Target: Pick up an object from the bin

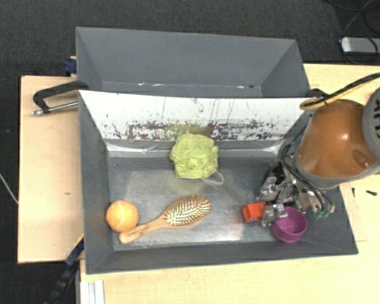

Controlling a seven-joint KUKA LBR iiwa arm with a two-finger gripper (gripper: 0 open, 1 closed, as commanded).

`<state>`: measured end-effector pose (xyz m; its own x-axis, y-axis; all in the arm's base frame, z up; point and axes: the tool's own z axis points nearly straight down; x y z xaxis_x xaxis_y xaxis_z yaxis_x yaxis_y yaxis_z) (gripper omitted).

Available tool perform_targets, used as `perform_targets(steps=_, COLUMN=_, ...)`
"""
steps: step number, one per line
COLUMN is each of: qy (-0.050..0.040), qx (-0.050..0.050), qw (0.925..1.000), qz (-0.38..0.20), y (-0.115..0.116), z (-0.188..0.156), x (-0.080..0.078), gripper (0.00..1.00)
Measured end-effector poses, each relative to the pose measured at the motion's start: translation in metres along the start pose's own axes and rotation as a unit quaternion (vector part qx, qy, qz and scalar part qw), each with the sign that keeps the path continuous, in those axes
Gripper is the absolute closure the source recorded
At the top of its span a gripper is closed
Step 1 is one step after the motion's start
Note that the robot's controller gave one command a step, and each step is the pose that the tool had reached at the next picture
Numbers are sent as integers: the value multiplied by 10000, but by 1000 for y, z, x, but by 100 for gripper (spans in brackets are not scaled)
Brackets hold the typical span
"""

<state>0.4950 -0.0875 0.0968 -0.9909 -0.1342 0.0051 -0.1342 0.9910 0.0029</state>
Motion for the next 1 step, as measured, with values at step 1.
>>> perform_targets(steps=1, qy=-54, qx=19, qw=10000, qz=4, y=-1, z=-19, x=-3, gripper=100)
